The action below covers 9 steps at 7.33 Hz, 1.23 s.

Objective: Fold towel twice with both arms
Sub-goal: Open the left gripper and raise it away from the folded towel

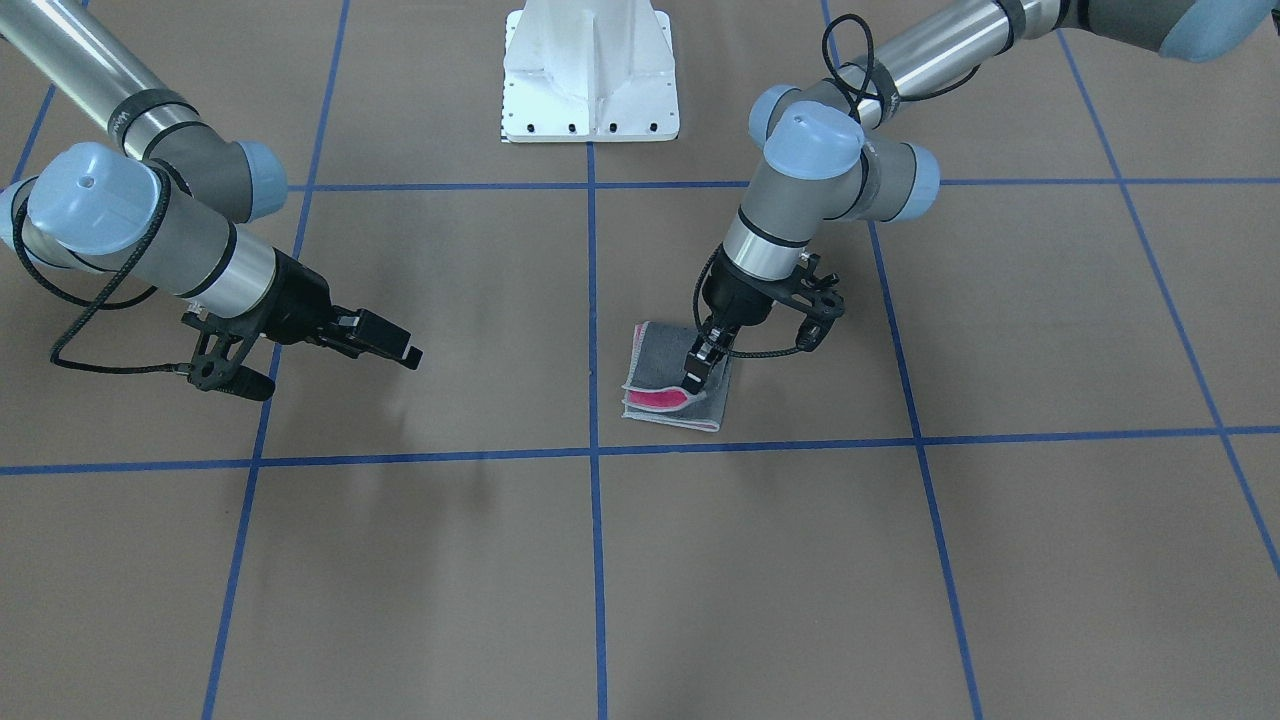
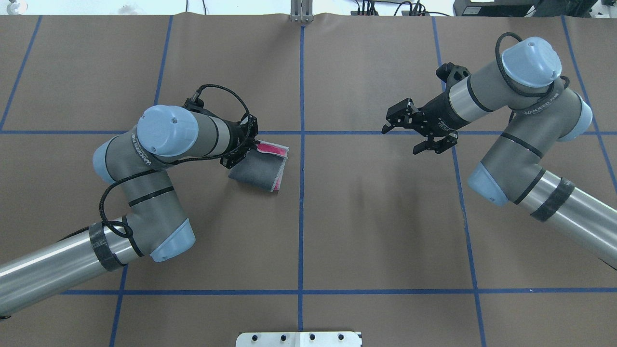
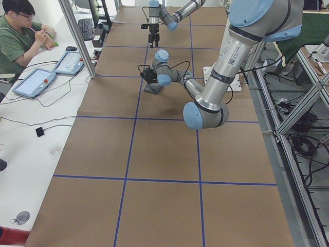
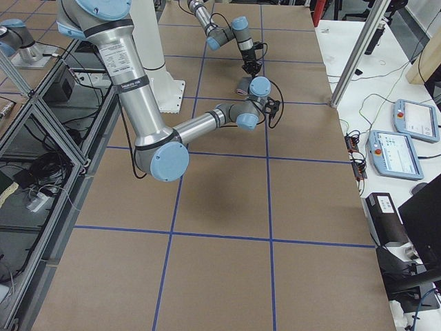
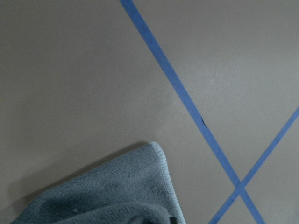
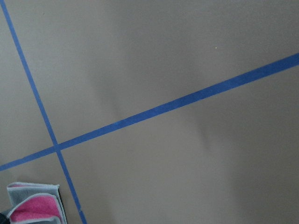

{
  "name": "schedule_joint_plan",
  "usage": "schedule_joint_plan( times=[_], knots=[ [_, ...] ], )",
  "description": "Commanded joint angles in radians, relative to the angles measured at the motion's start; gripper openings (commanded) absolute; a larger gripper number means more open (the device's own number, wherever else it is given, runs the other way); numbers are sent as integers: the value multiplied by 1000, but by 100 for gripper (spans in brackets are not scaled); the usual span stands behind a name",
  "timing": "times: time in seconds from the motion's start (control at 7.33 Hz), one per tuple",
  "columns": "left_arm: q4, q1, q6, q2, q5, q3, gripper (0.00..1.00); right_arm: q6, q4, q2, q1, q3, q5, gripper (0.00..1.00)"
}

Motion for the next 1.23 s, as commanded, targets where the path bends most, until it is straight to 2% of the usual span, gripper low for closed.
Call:
schedule_joint_plan(
  times=[0.0, 0.41, 0.55, 0.82, 1.09],
  knots=[
    [0, -39, -15, -2, 0, 34, 87, -1, 0, -1, 0, 1, 0, 99],
    [1, -81, -12, -3, -20, 37, 99, 0, -11, 14, -5, 3, 3, 99],
    [3, -125, 33, -3, -108, 34, 99, 3, -14, 19, -8, 9, 5, 99],
    [18, -214, 260, 0, -326, 27, 99, 3, -20, 26, 1, 10, 0, 99],
    [50, -352, 447, 12, -437, 11, 99, -19, -66, 26, 56, 13, -14, 99]
  ],
)
